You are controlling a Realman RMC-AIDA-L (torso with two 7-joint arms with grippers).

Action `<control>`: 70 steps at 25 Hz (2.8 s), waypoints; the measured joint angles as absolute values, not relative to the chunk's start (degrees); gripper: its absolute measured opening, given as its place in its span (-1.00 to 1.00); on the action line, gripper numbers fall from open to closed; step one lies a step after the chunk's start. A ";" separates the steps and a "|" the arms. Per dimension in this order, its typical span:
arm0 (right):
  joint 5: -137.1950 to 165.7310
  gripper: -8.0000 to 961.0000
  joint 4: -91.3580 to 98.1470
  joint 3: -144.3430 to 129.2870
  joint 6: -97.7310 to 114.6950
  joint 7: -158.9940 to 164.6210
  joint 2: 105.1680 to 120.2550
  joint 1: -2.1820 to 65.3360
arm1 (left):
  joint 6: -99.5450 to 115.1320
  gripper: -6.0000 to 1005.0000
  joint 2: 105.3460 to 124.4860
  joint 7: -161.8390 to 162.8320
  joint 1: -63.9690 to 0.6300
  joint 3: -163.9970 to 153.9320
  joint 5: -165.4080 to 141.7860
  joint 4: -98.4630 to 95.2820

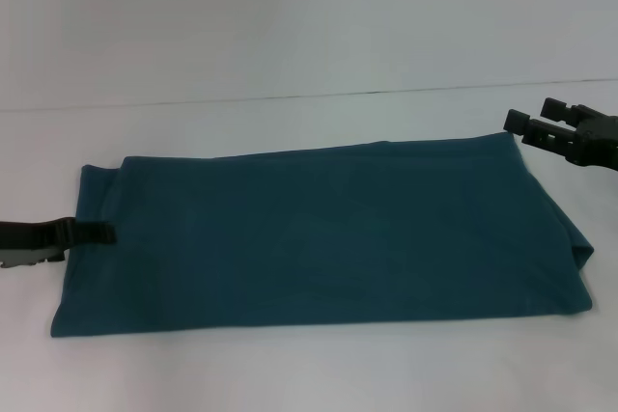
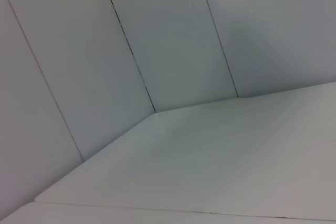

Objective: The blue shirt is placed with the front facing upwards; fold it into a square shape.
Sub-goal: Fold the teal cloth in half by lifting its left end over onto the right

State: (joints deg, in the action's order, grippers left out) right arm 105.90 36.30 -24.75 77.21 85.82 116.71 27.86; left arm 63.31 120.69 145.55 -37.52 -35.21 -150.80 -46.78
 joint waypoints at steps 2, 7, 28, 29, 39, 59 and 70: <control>105.91 0.91 36.30 -24.74 77.18 85.84 116.71 27.86 | 63.53 0.74 120.70 145.55 -37.55 -35.24 -150.82 -46.75; 105.90 0.91 36.30 -24.70 77.13 85.80 116.71 27.86 | 64.01 0.74 120.79 145.55 -37.88 -35.32 -150.80 -46.27; 105.71 0.91 36.30 -24.52 77.08 85.48 116.71 27.24 | 66.71 0.74 120.87 146.69 -40.54 -35.33 -150.14 -43.82; 105.71 0.91 36.30 -24.52 77.08 85.47 116.71 27.24 | 66.73 0.74 120.89 146.69 -40.62 -35.33 -150.13 -43.69; 105.71 0.91 36.30 -24.52 77.03 85.43 116.72 27.24 | 67.37 0.73 121.01 146.50 -41.36 -35.33 -149.28 -42.83; 105.74 0.91 36.30 -23.82 76.81 85.46 116.71 27.40 | 67.33 -0.30 121.03 146.18 -41.75 -36.83 -149.77 -42.81; 105.73 0.91 36.30 -23.81 76.82 85.50 116.71 27.57 | 67.45 -0.88 121.03 146.16 -41.74 -36.92 -149.79 -43.59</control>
